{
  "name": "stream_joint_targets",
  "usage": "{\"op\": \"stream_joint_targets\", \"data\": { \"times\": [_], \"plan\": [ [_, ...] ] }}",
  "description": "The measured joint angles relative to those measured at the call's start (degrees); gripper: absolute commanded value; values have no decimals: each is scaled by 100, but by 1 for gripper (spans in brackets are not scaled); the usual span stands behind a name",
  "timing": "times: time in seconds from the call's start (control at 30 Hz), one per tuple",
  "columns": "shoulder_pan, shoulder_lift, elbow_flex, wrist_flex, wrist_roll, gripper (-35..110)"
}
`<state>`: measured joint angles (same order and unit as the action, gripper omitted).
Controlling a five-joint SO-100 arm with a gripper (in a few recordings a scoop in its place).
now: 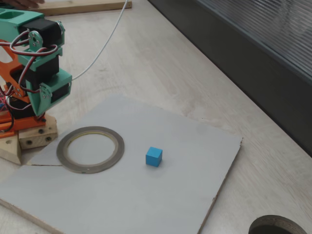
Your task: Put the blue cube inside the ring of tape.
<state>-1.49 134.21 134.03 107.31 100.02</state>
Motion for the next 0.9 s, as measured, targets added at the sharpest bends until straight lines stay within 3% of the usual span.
{"op": "stream_joint_targets", "data": {
  "times": [0.27,0.6,0.9],
  "plan": [
    [0,0,-220,0,70,0],
    [0,0,-2285,35,70,0],
    [0,-185,-2443,44,70,0]
  ]
}}
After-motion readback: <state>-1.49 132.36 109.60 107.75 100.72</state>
